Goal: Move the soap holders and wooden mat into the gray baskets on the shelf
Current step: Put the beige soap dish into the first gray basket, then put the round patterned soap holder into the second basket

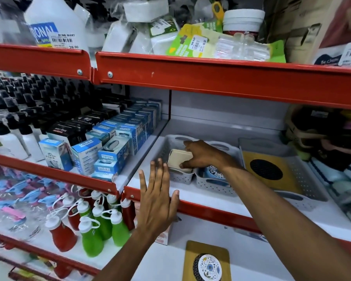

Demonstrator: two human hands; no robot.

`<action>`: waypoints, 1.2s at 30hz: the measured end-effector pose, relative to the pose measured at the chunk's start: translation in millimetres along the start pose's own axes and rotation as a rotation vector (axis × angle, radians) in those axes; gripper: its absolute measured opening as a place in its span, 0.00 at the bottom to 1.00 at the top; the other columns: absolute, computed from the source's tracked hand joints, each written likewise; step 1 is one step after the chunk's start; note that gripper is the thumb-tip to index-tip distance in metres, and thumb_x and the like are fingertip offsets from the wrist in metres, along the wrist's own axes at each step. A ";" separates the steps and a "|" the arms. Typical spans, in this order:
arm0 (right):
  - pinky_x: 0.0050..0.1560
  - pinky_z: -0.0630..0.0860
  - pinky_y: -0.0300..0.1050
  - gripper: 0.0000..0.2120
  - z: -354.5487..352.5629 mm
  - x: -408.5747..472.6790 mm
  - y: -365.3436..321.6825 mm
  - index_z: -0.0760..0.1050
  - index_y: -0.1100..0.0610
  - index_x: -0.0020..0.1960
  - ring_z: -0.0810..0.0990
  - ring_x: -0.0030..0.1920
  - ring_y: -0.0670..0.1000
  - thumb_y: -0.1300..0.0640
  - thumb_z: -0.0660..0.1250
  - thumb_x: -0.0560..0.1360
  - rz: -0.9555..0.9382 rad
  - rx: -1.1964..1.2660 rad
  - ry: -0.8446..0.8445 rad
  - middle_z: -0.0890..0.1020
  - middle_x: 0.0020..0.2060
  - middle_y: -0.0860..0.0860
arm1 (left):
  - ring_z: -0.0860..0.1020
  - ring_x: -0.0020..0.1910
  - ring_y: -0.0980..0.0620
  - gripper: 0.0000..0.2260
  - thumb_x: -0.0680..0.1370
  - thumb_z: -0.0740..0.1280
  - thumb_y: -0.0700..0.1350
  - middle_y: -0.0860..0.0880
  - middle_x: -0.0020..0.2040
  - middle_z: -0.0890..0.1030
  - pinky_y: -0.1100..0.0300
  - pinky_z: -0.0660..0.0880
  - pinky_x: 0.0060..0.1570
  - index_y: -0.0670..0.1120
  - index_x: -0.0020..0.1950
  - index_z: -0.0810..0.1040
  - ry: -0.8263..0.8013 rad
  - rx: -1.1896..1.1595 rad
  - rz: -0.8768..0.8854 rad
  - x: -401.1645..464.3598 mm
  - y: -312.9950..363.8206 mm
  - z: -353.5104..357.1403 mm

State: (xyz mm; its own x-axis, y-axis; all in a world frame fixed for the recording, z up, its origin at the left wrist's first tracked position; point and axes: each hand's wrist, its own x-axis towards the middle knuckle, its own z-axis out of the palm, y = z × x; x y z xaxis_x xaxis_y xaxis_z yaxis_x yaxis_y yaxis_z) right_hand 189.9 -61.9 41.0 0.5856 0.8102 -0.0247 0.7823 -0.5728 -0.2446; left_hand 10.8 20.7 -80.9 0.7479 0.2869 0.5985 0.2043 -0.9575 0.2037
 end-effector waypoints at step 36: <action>0.73 0.64 0.50 0.42 321.0 -181.7 98.9 0.53 0.56 0.79 0.61 0.76 0.57 0.39 0.67 0.74 0.250 0.029 -0.262 0.62 0.77 0.55 | 0.45 0.83 0.43 0.32 0.80 0.49 0.54 0.40 0.83 0.50 0.38 0.43 0.80 0.39 0.81 0.50 0.026 0.012 -0.034 -0.7 5.8 1.7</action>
State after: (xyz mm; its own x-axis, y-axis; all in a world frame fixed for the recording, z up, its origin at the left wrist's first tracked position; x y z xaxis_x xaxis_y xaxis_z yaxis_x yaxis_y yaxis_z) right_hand 92.6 -226.0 -289.8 0.6810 0.6519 -0.3337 0.6132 -0.7567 -0.2268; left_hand 12.5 14.9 -81.4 0.7240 0.3197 0.6113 0.2371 -0.9474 0.2148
